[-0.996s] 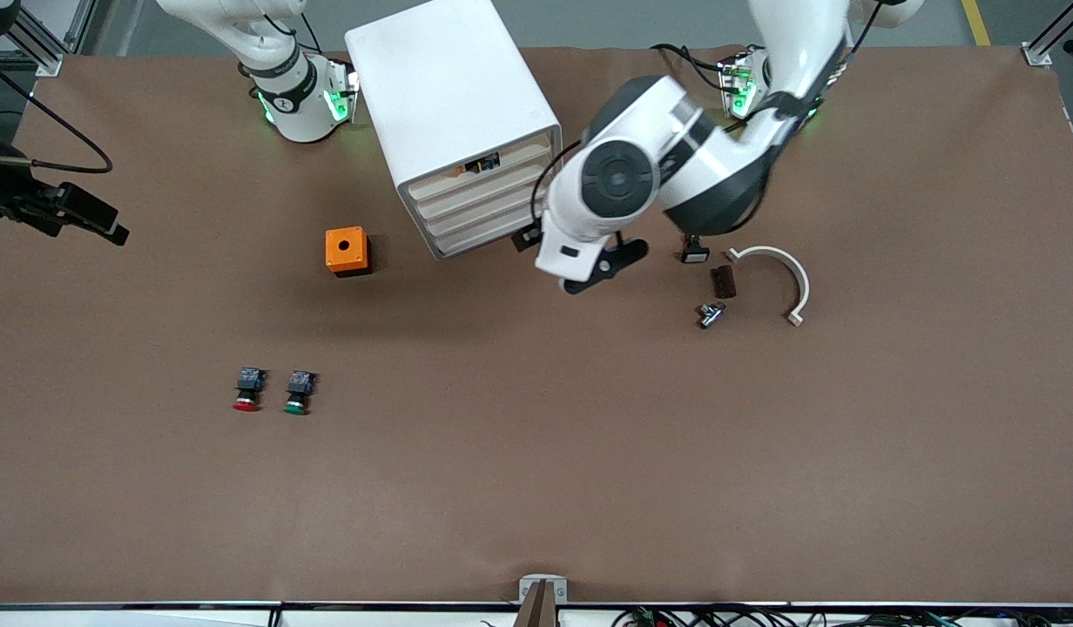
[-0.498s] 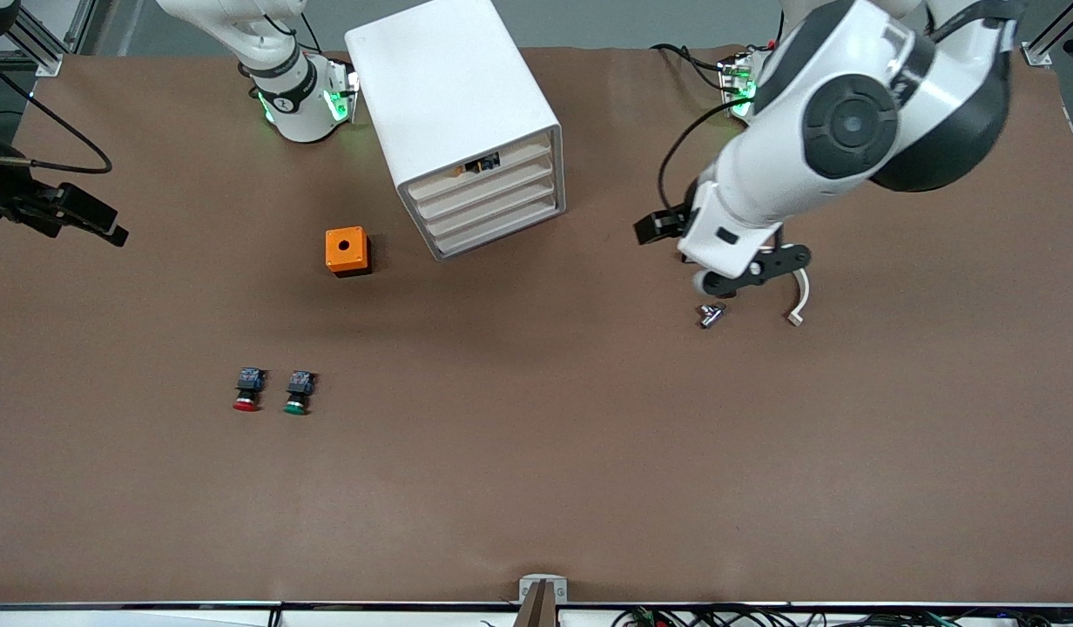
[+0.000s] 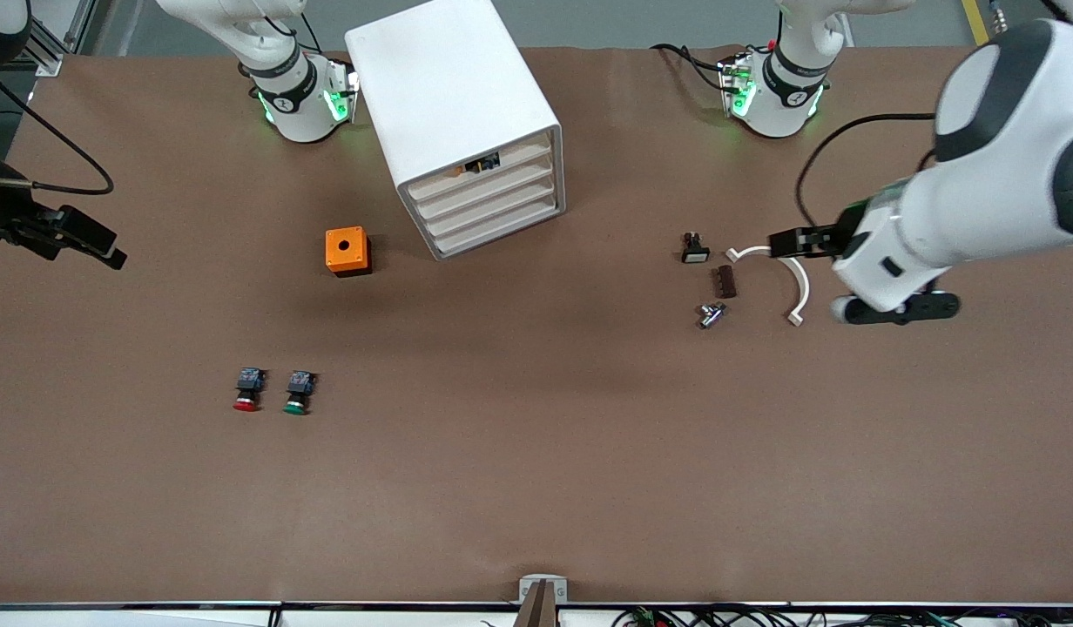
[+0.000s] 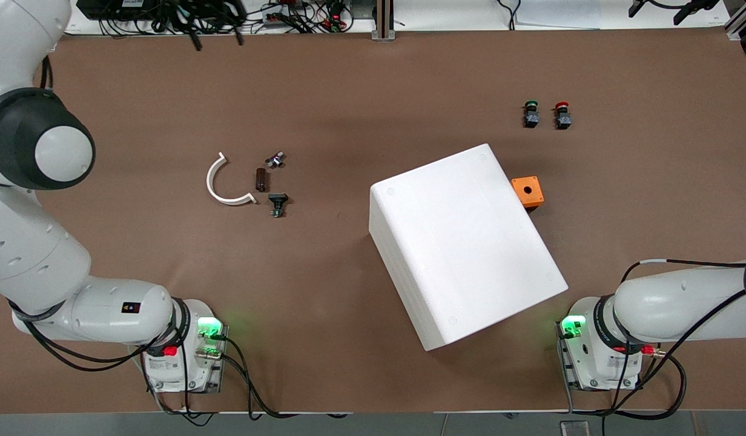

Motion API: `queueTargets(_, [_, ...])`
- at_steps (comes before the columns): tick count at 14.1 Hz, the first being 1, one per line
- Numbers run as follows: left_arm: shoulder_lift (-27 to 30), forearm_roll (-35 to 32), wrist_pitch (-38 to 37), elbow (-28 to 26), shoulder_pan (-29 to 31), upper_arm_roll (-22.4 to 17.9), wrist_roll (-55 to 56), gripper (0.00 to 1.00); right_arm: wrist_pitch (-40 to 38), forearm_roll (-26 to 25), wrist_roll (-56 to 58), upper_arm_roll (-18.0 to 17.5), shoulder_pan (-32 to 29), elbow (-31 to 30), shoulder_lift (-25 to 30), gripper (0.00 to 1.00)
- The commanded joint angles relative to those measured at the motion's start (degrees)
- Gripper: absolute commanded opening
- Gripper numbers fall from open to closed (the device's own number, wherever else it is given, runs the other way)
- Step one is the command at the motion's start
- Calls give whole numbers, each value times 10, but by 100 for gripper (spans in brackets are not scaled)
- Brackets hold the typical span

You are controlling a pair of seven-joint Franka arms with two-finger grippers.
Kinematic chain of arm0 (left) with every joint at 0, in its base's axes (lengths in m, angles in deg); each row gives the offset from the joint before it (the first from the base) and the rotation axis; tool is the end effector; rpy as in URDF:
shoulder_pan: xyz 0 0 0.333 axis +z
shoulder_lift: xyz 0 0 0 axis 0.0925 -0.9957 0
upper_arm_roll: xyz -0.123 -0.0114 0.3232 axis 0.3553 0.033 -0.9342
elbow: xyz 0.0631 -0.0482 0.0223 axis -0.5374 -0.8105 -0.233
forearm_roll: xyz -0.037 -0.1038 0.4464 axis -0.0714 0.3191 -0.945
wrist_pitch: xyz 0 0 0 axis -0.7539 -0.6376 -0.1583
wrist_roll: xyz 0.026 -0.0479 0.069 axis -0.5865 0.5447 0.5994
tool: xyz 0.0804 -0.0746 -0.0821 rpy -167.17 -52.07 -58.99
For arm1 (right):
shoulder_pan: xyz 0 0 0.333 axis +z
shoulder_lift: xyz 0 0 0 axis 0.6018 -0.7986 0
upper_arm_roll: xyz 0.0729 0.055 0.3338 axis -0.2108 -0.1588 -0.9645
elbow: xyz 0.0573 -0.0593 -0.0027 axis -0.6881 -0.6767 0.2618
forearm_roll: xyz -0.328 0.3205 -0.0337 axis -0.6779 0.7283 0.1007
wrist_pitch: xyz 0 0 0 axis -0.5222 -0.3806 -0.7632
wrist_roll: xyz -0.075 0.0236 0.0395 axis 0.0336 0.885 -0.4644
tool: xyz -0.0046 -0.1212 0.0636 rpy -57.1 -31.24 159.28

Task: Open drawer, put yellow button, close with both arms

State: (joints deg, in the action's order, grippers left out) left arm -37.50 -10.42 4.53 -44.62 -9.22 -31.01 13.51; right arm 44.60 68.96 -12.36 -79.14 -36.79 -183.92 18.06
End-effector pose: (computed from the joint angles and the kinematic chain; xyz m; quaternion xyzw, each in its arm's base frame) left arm 0.6554 -0.1601 0.5631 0.9864 0.0051 -0.1597 0.0385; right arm 0.6211 -0.0299 0.5945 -0.9943 0.0945 -0.0367 0.0340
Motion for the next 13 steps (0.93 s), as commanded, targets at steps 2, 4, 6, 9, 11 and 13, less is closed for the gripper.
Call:
queueTargets(2, [89,-12,-4,-87,-11,-73,-97,100,-4,-3,-3,-1,-1,15,-6,100])
queueTargets(4, [129,-13,5,-137,-10,-104,-141,100,-5,-3,-3,-1,-1,14,-6,100])
queueTargets(6, [173,-13,47,-198,-6,-110,-154,100,-6,-3,-3,-1,0,15,-6,100])
queueTargets(9, [199,-52,126,-234,-5,-106,-154,100,-7,-3,-3,-1,-1,14,-6,100])
queueTargets(11, [190,-69,172,-230,-6,-103,-154,100,-7,-3,-3,-1,-1,14,-6,100])
queueTargets(13, [180,-70,184,-212,-1,-103,-156,100,-8,-3,-3,-1,-1,14,-6,100])
